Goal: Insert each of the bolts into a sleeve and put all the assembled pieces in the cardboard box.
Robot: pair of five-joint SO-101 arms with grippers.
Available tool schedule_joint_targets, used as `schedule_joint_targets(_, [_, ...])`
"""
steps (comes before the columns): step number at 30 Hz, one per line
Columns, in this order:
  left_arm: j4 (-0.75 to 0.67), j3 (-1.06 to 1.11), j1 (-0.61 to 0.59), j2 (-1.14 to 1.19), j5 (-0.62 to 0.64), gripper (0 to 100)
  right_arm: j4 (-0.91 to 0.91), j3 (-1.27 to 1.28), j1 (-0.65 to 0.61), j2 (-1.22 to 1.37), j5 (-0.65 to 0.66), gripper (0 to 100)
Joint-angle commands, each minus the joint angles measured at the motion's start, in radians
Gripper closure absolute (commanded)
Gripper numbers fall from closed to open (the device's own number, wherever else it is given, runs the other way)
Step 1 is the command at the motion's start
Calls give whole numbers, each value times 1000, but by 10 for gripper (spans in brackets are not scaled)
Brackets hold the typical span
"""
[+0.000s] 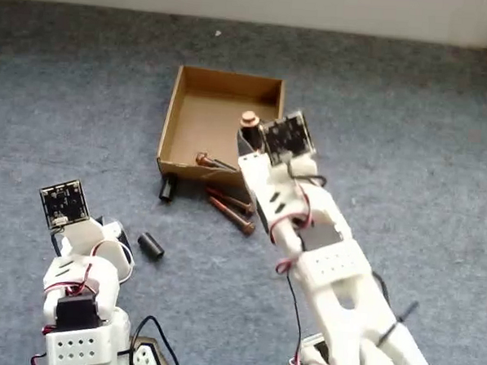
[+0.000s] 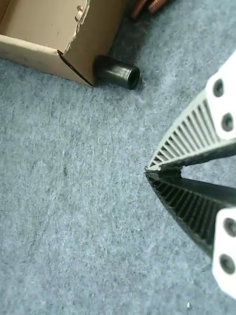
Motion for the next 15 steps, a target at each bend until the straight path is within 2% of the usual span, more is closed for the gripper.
schedule_joint_targets(1, [-26,19,16,-2,-14,990,-44,-202,-7,159,-8,993])
schedule_joint_targets(15, [-26,19,18,-2,-14,990,-39,-529,-8,742,-15,989])
